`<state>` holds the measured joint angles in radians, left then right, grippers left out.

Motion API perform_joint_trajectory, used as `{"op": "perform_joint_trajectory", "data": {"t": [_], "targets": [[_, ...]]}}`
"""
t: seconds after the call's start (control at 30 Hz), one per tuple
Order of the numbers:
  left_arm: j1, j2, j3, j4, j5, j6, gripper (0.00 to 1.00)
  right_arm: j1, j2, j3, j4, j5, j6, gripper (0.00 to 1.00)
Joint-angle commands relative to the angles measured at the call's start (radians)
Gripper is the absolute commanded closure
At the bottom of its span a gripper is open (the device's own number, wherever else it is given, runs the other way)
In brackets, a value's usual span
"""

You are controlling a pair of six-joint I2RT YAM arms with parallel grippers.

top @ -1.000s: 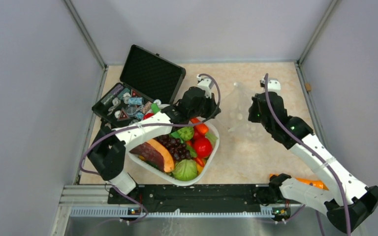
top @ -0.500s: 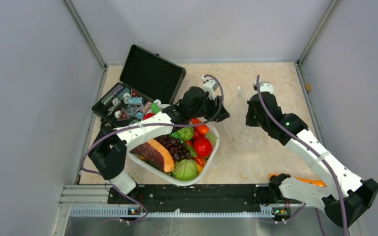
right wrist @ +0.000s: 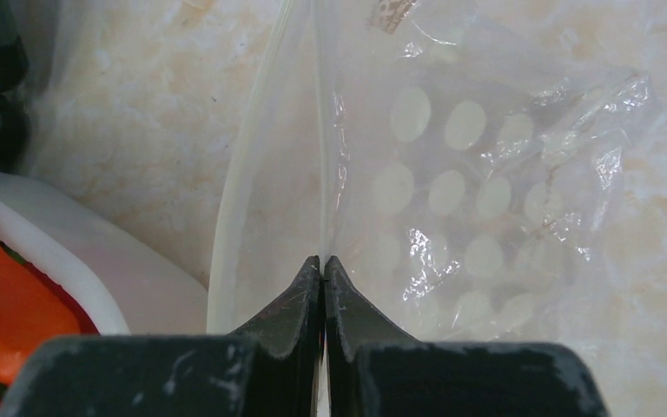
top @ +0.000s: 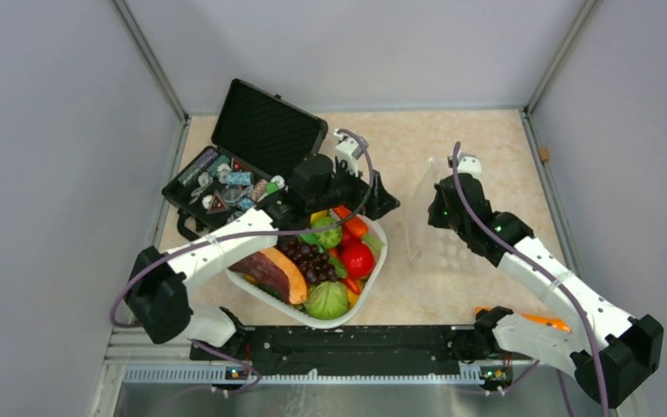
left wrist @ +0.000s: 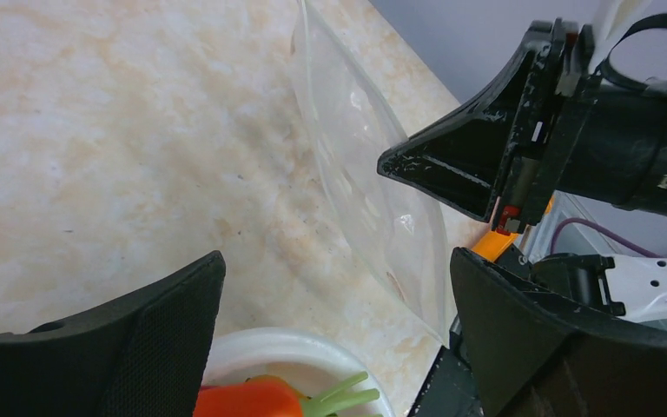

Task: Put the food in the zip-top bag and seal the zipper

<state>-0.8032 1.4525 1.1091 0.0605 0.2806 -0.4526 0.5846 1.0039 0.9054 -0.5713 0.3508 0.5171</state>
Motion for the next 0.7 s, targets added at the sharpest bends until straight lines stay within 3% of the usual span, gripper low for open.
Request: {"op": "perform_joint_trajectory", "data": {"t": [0.0,0.27,0.5,0.67], "targets": [[0.026,-0.104,-0.037,0.024,-0.035,0.027,0.01,0.008,-0.055,-0.029,0.117,-0.027,0.028,1.00],[0.061,-0.240,-0.135,-0.007,-0.100,0.023,0.01,0.007,-0.081,-0.027,0.106,-0.045,-0.018,1.00],[0.100,-0.247,-0.084,-0.244,-0.179,0.078,0.01,0.007,-0.111,-0.022,0.106,-0.068,-0.026,1.00],[0.100,-0.299,-0.080,-0.289,-0.040,0.235,0.01,0.008,-0.140,-0.019,0.099,-0.071,-0.029,1.00]]}}
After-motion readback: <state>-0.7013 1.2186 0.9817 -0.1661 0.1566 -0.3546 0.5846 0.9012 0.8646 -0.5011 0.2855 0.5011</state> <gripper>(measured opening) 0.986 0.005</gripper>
